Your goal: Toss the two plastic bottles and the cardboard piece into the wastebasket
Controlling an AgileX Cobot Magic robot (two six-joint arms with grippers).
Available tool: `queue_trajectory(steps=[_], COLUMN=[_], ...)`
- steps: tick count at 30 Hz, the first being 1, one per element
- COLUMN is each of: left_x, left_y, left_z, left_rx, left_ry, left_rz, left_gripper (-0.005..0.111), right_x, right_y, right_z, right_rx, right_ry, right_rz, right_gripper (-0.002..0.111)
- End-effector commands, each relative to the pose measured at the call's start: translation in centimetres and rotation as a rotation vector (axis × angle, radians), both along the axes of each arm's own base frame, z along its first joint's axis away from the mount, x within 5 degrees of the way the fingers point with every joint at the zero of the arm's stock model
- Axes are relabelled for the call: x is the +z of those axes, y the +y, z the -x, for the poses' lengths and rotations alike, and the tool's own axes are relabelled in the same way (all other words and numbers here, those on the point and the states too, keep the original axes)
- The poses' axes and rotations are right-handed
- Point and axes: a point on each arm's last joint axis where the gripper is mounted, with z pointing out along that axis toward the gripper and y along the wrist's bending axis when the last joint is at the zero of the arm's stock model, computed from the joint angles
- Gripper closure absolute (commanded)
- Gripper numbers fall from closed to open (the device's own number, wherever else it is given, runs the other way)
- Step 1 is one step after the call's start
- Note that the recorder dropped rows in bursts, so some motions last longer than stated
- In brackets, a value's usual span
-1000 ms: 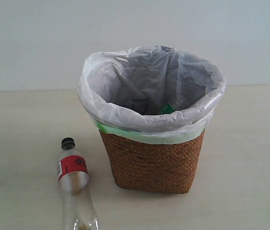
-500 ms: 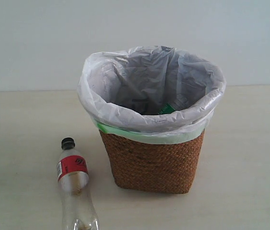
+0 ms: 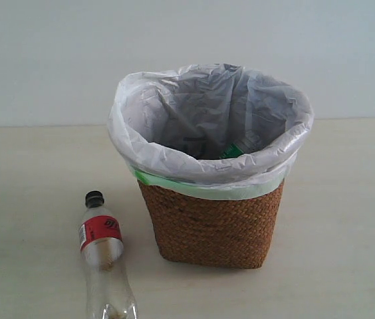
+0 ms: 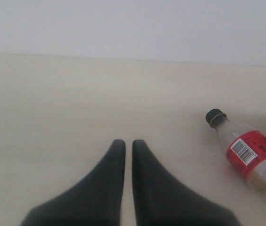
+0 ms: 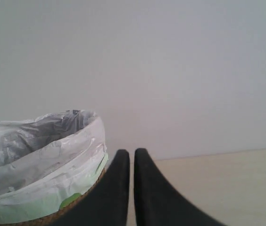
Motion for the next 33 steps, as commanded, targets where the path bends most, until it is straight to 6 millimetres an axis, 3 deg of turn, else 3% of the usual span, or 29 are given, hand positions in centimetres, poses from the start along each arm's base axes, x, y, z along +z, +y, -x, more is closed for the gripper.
queue_trajectory(steps=[1, 5, 8, 16, 27, 33], left_x=[0.0, 0.0, 0.0, 0.0, 0.0, 0.0], left_y=[0.0, 0.0, 0.0, 0.0, 0.0, 0.0], left_z=[0.0, 0.0, 0.0, 0.0, 0.0, 0.0], left_rx=[-0.006, -0.006, -0.006, -0.006, -0.006, -0.006], left_ry=[-0.012, -0.012, -0.012, -0.012, -0.012, -0.012], left_rz=[-0.006, -0.006, -0.006, -0.006, -0.006, -0.006], left_gripper=[0.102, 0.102, 0.102, 0.102, 0.102, 0.102], right_x=[-0.3, -1.3, -2.5, -4.4, -5.1, -5.3], right_y=[0.2, 1.5, 1.9, 1.3, 0.9, 0.1], right_z=[0.1, 0.3, 0.4, 0.2, 0.2, 0.1], right_rx=[0.008, 0.137, 0.192, 0.136, 0.105, -0.046], right_ry=[-0.021, 0.002, 0.12, 0.313, 0.369, 0.41], right_rz=[0.093, 0.225, 0.224, 0.197, 0.27, 0.24], right_gripper=[0.108, 0.108, 0.108, 0.108, 0.108, 0.108])
